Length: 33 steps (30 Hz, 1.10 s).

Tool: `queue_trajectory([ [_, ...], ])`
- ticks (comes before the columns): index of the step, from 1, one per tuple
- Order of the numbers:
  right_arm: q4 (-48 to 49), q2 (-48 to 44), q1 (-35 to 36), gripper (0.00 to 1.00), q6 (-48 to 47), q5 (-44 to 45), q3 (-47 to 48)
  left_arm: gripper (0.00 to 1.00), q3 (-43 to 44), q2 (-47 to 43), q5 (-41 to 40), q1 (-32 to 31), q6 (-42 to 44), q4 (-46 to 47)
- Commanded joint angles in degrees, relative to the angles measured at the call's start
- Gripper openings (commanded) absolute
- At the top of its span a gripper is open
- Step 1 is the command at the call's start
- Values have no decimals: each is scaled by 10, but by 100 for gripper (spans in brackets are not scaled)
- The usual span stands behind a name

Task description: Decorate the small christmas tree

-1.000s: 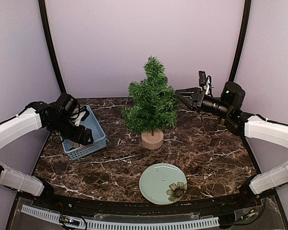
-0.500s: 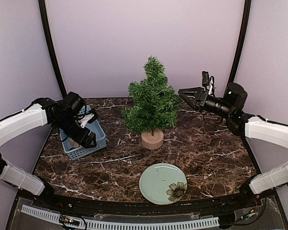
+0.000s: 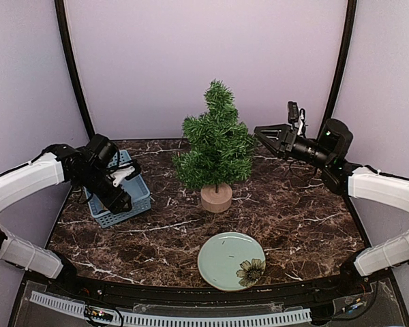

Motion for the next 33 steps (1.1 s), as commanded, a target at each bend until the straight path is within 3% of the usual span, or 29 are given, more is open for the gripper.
queue_trajectory([
  [1,40,-6,-4,39,9,-8,-6,72,-20,-14,-12,4,36,32],
  [8,47,-1,-4,39,15,-13,-2,55,-24,13,-32,8,45,66],
  [20,36,-18,-8,40,10,-6,-10,43,-29,55,-36,8,62,102],
  [24,29,-25,-9,40,6,-4,-12,31,-27,66,-40,8,64,109],
  [29,23,-30,-10,40,3,-1,-12,10,-23,54,-45,9,59,115],
  [33,24,-31,-10,40,2,0,-12,0,-11,34,-45,9,47,108],
])
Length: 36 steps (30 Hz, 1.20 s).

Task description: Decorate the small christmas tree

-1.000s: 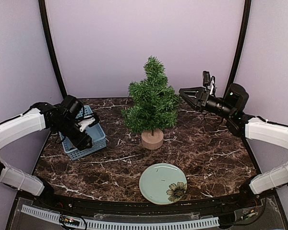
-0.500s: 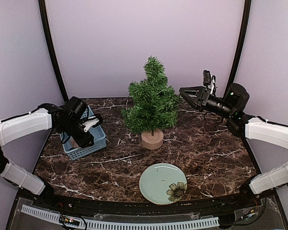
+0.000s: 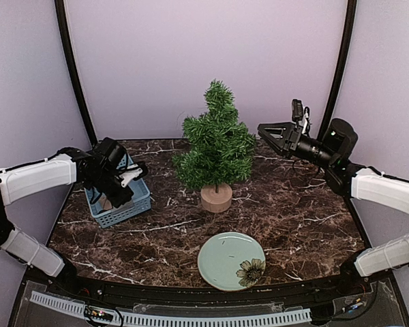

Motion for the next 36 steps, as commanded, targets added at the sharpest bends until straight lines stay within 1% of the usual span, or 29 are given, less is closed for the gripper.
queue_trajectory([
  [1,14,-11,-4,40,-7,4,-6,0,16,-36,-8,3,-15,-3],
  [4,17,-9,-4,40,-10,0,-4,0,35,-58,-6,3,-26,-5],
  [8,15,-4,-4,40,-20,-3,2,0,70,-80,18,3,-35,-8],
  [12,5,-2,-3,40,-40,-8,12,0,113,-82,68,1,-39,-33],
  [17,-39,-9,15,40,-114,-6,32,0,156,-103,136,-2,-51,-37],
  [22,-107,-19,65,40,-224,19,59,0,185,-119,212,-20,-57,-33],
  [26,-137,-19,118,40,-299,48,72,0,180,-139,276,-40,-56,6],
  [27,-142,-16,131,40,-312,53,77,0,179,-140,296,-46,-58,18],
  [33,-154,2,200,39,-376,79,93,0,187,-139,335,-69,-74,51],
  [36,-152,14,230,39,-402,99,92,0,180,-145,360,-76,-90,89],
])
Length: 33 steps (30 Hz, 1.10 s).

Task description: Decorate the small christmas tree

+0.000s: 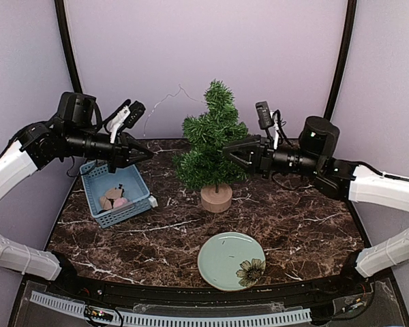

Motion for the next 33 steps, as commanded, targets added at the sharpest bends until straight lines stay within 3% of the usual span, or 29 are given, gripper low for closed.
queue_trajectory([
  [1,11,19,43,39,-71,43,10,0,3,-19,68,-10,-32,67],
  [7,78,62,92,37,-96,89,9,0,-11,-30,110,-13,-72,142],
  [17,126,177,151,33,-119,121,100,0,-24,-23,132,-25,-101,204],
  [26,153,221,165,35,-113,135,132,0,-50,-29,134,-30,-115,257],
  [33,149,235,165,31,-115,144,140,0,-55,-29,135,-31,-117,270],
])
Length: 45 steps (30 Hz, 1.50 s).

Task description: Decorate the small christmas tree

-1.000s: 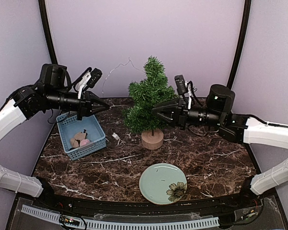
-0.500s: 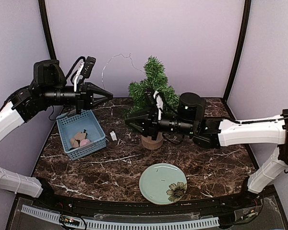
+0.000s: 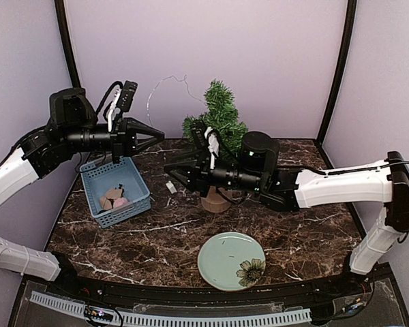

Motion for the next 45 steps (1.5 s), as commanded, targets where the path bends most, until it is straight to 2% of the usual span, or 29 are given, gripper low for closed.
queue_trajectory([
  [1,28,13,5,31,-2,8,24,0,-9,-11,15,-3,-6,35],
  [14,36,27,7,27,4,-23,28,0,-16,-16,11,-3,-8,50],
  [18,34,28,6,19,5,-16,26,0,-15,-16,10,-3,-7,56],
  [24,33,40,6,15,6,-22,30,0,-19,-20,8,-3,-20,75],
  [26,33,43,6,11,5,-23,32,0,-20,-20,8,-3,-27,83],
  [28,33,42,6,1,5,-24,33,0,-22,-19,7,-3,-28,86],
  [35,-7,6,9,0,-14,18,19,1,-49,-33,-22,-3,-26,72],
  [36,-22,0,9,0,-18,24,19,3,-54,-38,-31,-3,-30,70],
  [40,-78,-24,10,0,-34,43,10,23,-82,-56,-59,-3,-39,54],
  [43,-108,-37,10,0,-41,50,0,47,-104,-74,-92,-3,-43,46],
  [44,-118,-40,10,0,-43,52,-2,50,-111,-83,-100,-3,-44,46],
  [45,-131,-42,10,0,-45,53,-1,59,-114,-88,-119,-3,-45,47],
])
